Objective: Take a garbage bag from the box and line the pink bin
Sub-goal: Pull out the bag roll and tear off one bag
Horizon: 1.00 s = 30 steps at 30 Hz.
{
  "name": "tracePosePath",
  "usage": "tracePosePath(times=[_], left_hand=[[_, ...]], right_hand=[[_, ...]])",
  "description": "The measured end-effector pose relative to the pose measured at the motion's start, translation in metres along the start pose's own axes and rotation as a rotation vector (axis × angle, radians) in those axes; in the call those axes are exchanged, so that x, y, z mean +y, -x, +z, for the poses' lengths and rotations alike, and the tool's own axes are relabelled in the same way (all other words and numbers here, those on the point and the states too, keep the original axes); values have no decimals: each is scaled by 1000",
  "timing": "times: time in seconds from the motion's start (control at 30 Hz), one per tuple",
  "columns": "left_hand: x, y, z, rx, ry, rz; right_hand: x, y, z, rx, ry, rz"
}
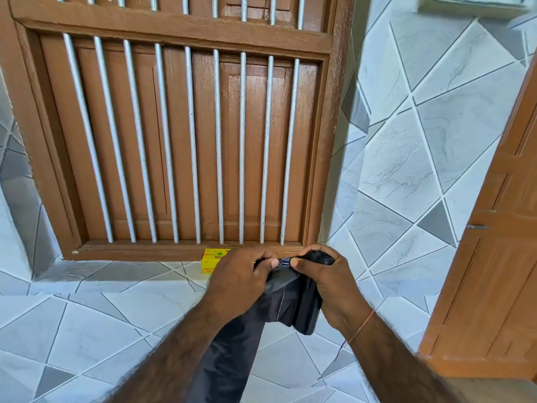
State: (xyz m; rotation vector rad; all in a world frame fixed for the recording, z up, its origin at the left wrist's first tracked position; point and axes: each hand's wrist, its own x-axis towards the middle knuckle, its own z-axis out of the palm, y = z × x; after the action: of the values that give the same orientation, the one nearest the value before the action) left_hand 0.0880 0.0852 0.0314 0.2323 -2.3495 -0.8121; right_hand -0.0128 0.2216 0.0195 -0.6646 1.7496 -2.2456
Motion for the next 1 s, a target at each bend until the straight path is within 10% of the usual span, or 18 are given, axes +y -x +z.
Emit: tracePosePath(times=[1.0], left_hand=[[-4, -8, 7, 291, 168, -180]], right_hand=[[3, -15, 6, 150, -232, 40]])
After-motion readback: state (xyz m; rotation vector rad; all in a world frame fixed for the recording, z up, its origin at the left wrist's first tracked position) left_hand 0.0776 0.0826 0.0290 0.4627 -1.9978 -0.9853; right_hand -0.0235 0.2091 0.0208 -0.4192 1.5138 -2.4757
